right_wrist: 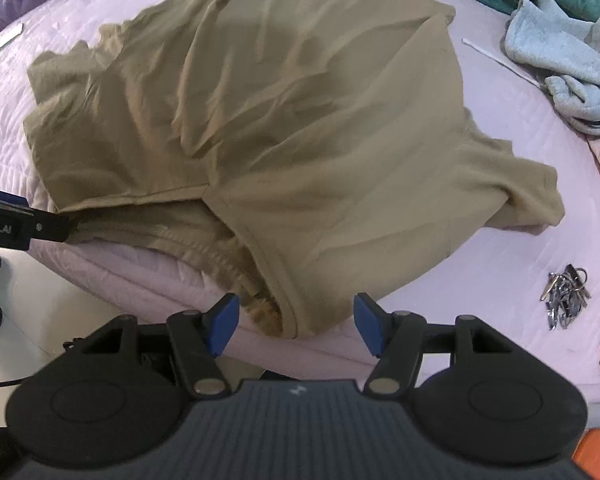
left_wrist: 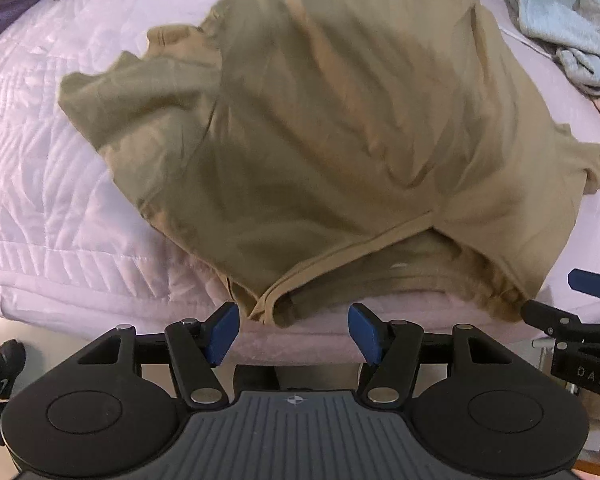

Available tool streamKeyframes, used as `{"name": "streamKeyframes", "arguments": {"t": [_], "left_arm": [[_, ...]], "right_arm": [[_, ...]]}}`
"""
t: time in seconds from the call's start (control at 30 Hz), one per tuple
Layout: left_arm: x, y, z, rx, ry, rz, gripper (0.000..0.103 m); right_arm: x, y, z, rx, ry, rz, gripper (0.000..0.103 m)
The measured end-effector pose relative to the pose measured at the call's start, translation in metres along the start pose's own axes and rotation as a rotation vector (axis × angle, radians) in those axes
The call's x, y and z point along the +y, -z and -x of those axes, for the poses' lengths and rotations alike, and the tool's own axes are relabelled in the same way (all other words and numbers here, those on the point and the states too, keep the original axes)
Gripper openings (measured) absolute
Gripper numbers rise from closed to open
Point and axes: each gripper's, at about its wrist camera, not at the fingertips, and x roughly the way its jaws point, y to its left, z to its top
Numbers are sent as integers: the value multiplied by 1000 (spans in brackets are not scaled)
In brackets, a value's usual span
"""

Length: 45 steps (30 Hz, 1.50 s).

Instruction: Fold clothes

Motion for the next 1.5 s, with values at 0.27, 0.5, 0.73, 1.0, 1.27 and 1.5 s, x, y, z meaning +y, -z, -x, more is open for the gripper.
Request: {"name": "streamKeyframes", "arguments": {"t": [0.27, 0.5, 0.73, 1.0, 1.27, 1.5], "left_arm": [[7, -7, -10, 11, 2, 2, 62], [8, -6, -16, 17, 3, 18, 62], [8, -7, -23, 20, 1, 19, 62], [3, -7, -34, 26, 24, -19, 62], [4, -9, -33, 25, 24, -24, 62], [5, -12, -33, 24, 30, -22, 62]], "right_arm": [[7, -5, -6, 2, 18, -7, 63], [14, 0, -15, 10, 33, -12, 63], [16, 0, -20, 2, 41, -6, 63], [17, 0, -27, 8, 44, -6, 63], [17, -2, -30, 14, 41, -10, 63], [15, -1, -30, 21, 35, -9, 61]]}}
